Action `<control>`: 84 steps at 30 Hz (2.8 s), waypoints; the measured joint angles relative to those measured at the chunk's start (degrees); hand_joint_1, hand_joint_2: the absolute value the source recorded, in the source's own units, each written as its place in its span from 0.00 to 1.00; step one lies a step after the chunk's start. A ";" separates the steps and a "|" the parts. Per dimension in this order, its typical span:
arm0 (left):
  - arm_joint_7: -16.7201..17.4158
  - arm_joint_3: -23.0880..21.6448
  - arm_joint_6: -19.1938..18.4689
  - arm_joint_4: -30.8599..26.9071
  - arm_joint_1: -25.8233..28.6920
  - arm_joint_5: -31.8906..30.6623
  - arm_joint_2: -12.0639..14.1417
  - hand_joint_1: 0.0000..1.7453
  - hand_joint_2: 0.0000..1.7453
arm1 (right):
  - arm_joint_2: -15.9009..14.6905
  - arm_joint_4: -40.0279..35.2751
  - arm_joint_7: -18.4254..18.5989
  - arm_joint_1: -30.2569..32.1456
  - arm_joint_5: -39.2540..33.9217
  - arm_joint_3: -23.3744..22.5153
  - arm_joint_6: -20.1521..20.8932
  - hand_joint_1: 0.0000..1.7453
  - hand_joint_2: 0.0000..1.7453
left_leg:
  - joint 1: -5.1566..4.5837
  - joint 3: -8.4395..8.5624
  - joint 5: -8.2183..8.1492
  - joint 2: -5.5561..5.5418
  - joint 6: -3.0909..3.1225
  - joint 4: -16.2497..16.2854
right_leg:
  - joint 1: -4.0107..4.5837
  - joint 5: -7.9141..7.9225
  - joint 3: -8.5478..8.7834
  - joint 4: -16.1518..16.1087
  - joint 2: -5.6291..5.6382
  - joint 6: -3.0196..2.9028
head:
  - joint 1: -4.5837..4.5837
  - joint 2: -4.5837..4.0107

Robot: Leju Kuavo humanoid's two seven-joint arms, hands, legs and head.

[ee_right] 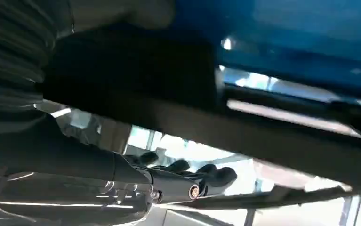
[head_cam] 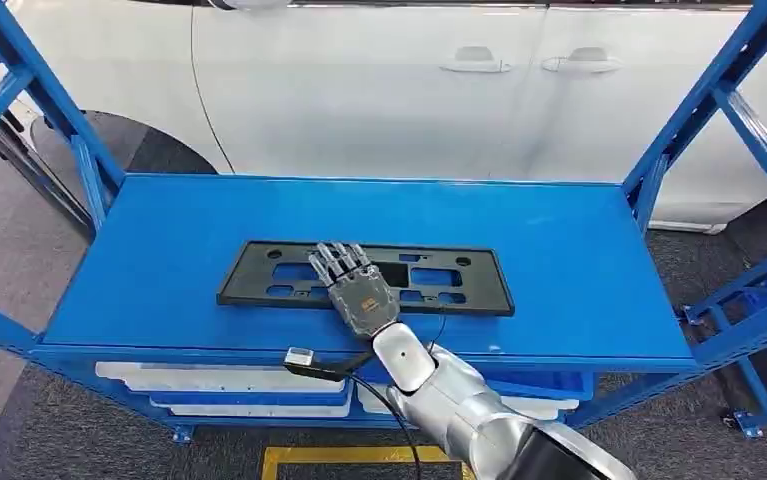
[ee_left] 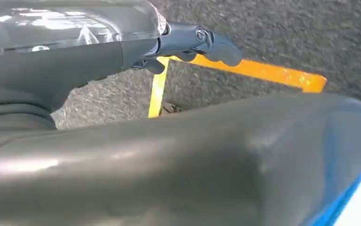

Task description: Take the parts from the cabinet and place them on the table.

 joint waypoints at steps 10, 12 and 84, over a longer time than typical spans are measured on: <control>0.09 -0.09 -0.11 0.02 -0.48 -0.28 0.11 0.00 0.00 | -0.94 0.57 1.68 0.09 0.04 -1.81 0.61 1.00 1.00 | 0.16 -7.67 -8.95 0.08 -2.80 17.28 | -0.42 0.42 0.95 -2.67 -0.15 -1.29 | -0.31 0.00; 0.07 -0.07 -0.11 0.02 -0.44 -0.20 0.22 0.00 0.00 | -1.05 0.70 1.42 0.18 0.11 -2.30 0.74 1.00 1.00 | 0.21 -7.31 -6.92 0.08 -2.90 16.24 | -0.44 0.36 1.08 -2.64 -0.11 -1.23 | -0.31 0.00; -8.17 1.51 -0.68 0.00 0.91 4.17 2.27 0.00 1.00 | -15.98 -99.03 -50.27 25.38 -91.30 -25.38 42.53 1.00 1.00 | -0.09 4.21 -2.63 0.51 0.72 -1.20 | -0.65 -1.25 -7.27 4.06 -0.34 1.75 | 0.50 0.00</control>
